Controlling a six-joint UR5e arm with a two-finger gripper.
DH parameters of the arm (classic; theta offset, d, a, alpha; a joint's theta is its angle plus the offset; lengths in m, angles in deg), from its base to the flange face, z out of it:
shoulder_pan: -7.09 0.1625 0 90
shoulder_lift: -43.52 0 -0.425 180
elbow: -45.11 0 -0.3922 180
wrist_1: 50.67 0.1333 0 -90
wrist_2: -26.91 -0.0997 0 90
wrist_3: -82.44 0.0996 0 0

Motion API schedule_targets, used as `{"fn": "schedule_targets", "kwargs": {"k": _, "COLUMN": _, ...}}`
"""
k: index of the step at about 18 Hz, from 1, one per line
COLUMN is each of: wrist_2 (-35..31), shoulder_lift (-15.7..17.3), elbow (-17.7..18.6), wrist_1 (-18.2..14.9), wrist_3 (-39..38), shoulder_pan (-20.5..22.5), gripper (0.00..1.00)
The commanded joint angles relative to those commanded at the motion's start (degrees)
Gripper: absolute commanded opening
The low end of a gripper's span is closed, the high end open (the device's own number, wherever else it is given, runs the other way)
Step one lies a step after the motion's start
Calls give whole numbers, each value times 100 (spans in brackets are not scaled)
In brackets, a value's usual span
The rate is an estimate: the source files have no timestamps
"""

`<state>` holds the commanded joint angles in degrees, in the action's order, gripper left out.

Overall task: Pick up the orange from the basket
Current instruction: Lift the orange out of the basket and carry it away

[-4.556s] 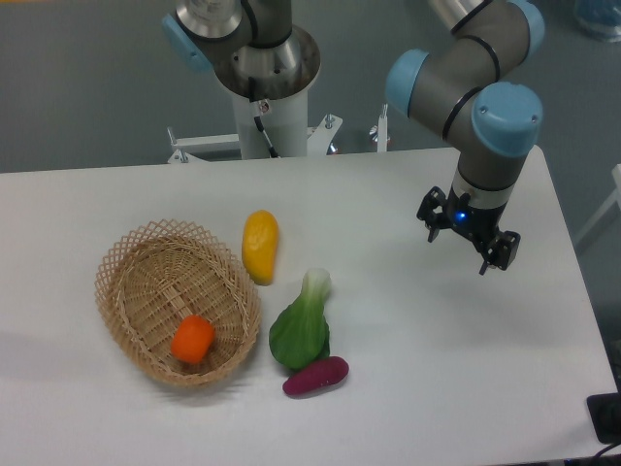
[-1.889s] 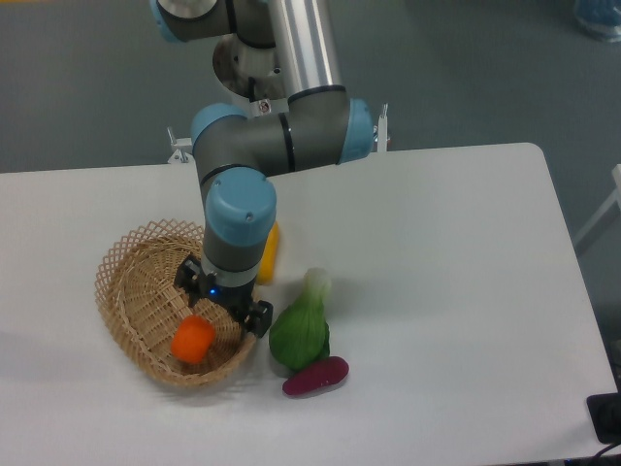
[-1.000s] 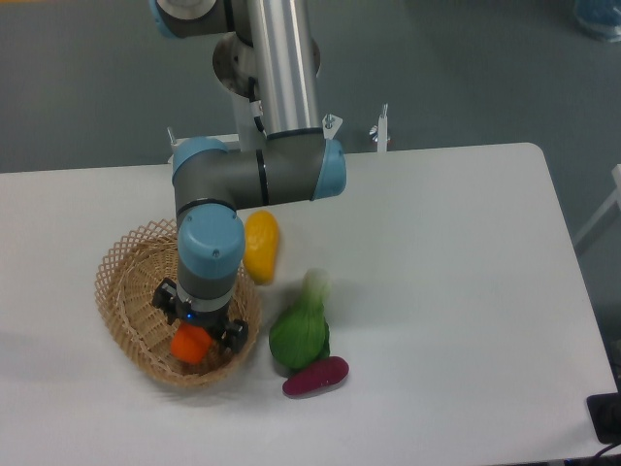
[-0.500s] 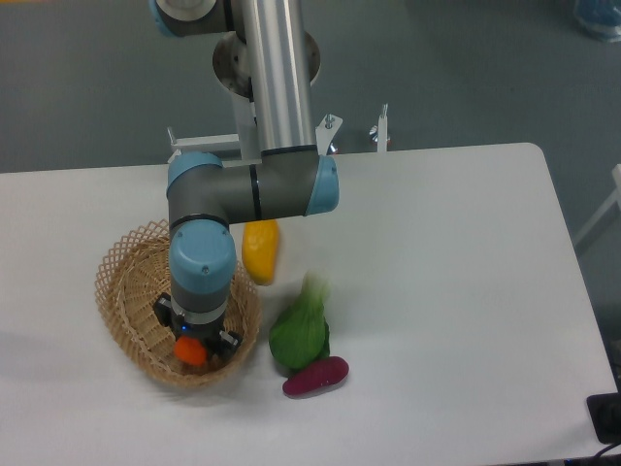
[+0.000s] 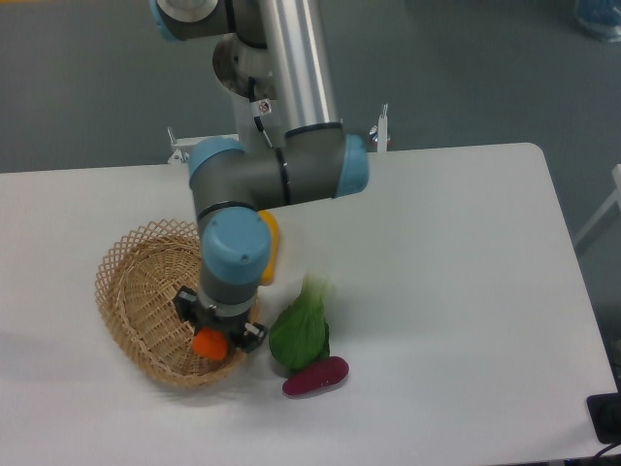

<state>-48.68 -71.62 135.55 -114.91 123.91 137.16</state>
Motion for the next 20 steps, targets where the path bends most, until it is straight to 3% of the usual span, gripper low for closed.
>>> {"fn": "schedule_targets", "kwargs": {"k": 3, "wrist_2": 0, "shoulder_lift": 123, "elbow": 9, "wrist_1": -168, "wrist_3": 335, "shoulder_pan": 317, "gripper": 33}}
{"fn": "schedule_targets", "kwargs": {"k": 6, "wrist_2": -44, "shoulder_lift": 220, "elbow": 26, "wrist_1": -150, "wrist_3": 529, "shoulder_pan": 598, "gripper": 33}}
{"fn": "schedule_targets", "kwargs": {"k": 13, "wrist_2": -114, "shoulder_lift": 396, "elbow": 61, "wrist_1": -141, "wrist_3": 1792, "shoulder_pan": 1371, "gripper": 34}}
{"fn": "schedule_targets", "kwargs": {"k": 20, "wrist_2": -967, "shoulder_lift": 431, "elbow": 62, "wrist_1": -141, "wrist_3": 2891, "shoulder_pan": 1960, "gripper": 34}}
